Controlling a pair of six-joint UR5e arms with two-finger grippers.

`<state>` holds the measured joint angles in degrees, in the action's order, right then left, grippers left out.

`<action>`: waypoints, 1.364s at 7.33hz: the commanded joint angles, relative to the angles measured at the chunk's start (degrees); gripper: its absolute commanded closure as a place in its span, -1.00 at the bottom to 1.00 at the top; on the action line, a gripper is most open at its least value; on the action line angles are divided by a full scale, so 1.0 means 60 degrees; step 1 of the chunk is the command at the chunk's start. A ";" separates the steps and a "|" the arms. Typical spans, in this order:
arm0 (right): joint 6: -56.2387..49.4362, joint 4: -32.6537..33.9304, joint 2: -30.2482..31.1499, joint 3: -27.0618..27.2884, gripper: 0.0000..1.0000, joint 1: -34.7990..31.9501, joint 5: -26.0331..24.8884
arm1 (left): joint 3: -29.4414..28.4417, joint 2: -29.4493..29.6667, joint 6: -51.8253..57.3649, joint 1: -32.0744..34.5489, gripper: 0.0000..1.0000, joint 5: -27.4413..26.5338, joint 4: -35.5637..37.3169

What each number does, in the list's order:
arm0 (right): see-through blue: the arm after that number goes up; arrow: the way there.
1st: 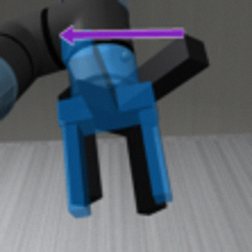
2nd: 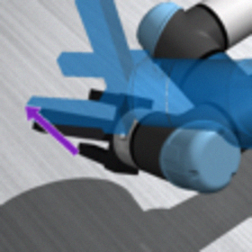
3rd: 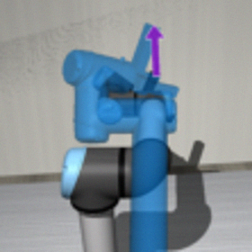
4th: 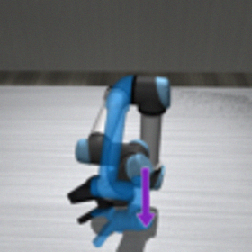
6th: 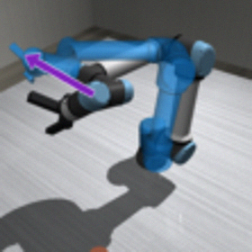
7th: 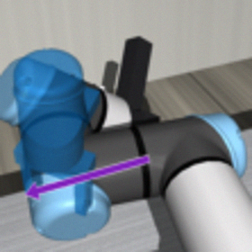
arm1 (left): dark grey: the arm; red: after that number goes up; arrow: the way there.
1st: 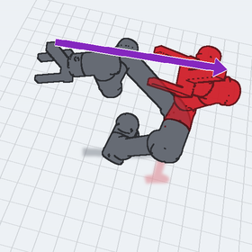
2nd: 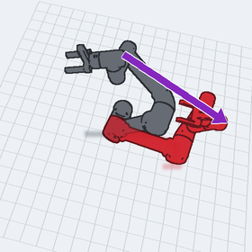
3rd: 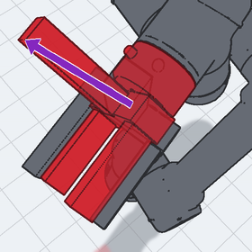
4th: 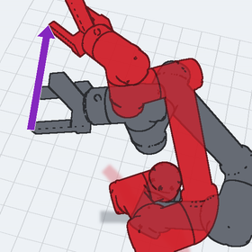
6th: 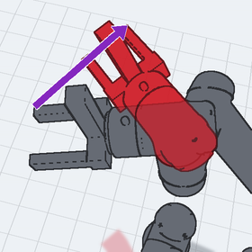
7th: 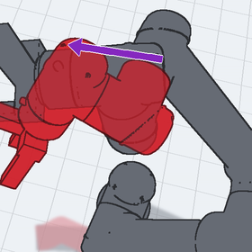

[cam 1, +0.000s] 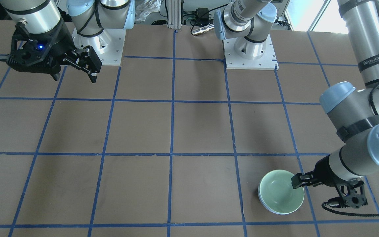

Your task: Stack green bowl on blue bowl

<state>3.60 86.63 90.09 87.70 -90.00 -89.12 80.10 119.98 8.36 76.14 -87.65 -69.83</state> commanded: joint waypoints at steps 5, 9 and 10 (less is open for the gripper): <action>0.0000 -0.0009 0.0000 -0.0012 -1.00 0.0000 0.0000 | 0.0402 -0.3818 -0.0690 0.1927 -1.00 -0.0069 -0.2523; 0.0015 0.0006 0.0000 -0.0013 -1.00 0.0000 0.0000 | 0.1824 -0.5172 -0.0677 0.1973 -1.00 -0.0447 -0.2514; 0.0000 -0.0009 0.0000 -0.0013 -1.00 0.0000 0.0000 | 0.1811 -0.5187 -0.0691 0.1973 -1.00 -0.0508 -0.2527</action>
<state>3.64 86.61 90.09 87.64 -90.00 -89.12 90.31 89.50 4.27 87.99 -89.86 -85.08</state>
